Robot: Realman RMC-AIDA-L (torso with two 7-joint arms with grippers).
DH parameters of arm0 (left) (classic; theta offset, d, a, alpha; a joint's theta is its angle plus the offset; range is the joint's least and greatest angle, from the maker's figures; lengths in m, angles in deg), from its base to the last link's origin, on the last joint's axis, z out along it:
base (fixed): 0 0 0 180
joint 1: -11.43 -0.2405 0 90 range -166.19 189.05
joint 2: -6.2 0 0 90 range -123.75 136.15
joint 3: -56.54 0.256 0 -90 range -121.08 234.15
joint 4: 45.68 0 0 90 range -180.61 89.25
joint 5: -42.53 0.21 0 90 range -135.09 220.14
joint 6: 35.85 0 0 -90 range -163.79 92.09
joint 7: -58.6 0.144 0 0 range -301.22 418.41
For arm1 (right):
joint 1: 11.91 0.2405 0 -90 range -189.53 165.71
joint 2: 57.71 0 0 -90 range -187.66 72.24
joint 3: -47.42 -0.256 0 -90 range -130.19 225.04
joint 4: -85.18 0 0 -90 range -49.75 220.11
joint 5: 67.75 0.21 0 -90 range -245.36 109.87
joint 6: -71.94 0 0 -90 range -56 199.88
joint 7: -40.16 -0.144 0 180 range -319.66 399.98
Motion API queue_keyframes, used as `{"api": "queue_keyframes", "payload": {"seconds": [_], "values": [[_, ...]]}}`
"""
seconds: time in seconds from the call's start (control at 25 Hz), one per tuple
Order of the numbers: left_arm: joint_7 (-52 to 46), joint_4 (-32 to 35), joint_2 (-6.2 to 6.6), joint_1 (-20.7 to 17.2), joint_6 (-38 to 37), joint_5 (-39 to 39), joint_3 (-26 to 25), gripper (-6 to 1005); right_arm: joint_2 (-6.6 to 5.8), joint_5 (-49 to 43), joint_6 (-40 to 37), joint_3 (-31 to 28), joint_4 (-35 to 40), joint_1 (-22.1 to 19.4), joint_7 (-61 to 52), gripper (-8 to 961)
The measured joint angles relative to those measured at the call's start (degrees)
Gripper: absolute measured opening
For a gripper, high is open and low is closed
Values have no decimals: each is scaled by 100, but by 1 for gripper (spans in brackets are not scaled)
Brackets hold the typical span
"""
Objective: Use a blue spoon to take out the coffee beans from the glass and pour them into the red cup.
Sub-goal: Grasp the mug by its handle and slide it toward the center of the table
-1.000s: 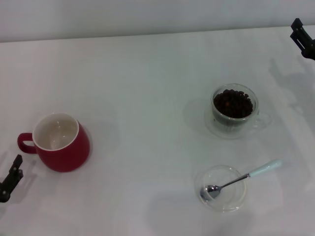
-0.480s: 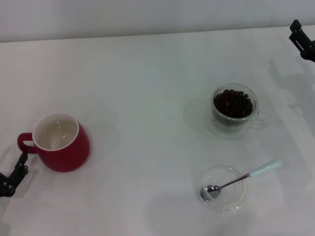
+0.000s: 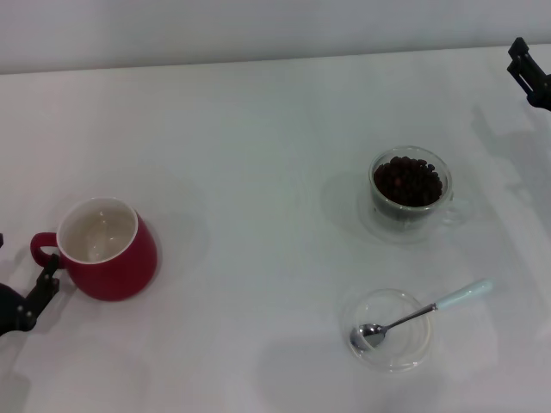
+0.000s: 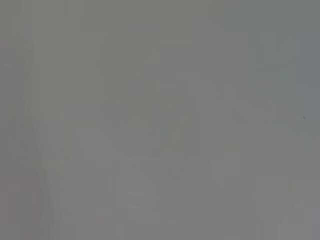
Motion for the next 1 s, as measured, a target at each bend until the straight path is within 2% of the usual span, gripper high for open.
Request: {"api": "queue_keyframes", "payload": {"seconds": [1.0], "values": [[17, 90, -7, 164, 228, -214, -66, 754, 0, 0, 0, 6, 41, -21, -26, 871]]}}
